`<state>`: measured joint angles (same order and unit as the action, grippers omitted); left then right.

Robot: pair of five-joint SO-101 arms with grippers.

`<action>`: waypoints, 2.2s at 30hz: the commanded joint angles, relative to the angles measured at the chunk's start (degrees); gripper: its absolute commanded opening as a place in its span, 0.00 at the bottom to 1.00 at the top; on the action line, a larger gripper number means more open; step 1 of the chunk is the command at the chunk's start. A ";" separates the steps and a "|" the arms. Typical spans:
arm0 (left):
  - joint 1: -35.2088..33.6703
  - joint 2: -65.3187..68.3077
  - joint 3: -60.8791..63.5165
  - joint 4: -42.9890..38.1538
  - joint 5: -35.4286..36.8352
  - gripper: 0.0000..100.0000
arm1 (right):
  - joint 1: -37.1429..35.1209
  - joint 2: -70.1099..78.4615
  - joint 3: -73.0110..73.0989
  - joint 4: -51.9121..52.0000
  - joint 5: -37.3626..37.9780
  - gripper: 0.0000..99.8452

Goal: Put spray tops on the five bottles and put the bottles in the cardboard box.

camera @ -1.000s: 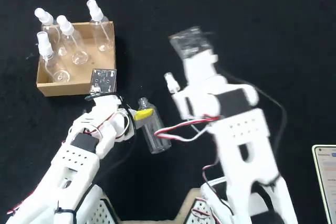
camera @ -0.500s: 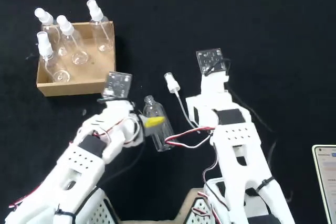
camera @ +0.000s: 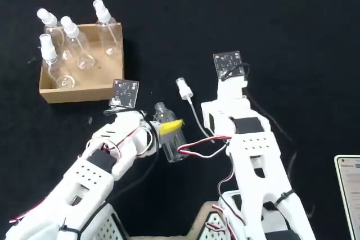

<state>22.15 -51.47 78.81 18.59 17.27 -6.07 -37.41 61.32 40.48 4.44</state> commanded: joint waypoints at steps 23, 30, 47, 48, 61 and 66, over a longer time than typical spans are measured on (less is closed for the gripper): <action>4.70 23.38 -15.16 5.10 0.53 0.27 | 0.88 -1.54 -0.31 -1.14 -0.09 0.17; 4.18 23.38 -15.52 5.10 -1.93 0.03 | 0.88 -1.54 -0.31 -1.05 -0.09 0.17; -0.75 23.91 -30.90 30.95 -13.54 0.32 | 0.88 -1.54 0.48 -1.41 -0.09 0.17; -2.77 23.82 -32.48 32.88 -15.82 0.32 | 0.88 -1.54 0.48 -1.41 -0.09 0.17; -15.08 24.09 -37.85 37.27 -25.05 0.32 | 0.88 -1.63 0.40 -1.49 -0.09 0.17; -12.44 24.00 -44.09 45.89 -25.76 0.32 | 0.97 -1.63 0.48 -1.49 -0.09 0.17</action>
<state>7.91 -27.30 43.12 58.42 -7.87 -6.07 -37.41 62.02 40.48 4.44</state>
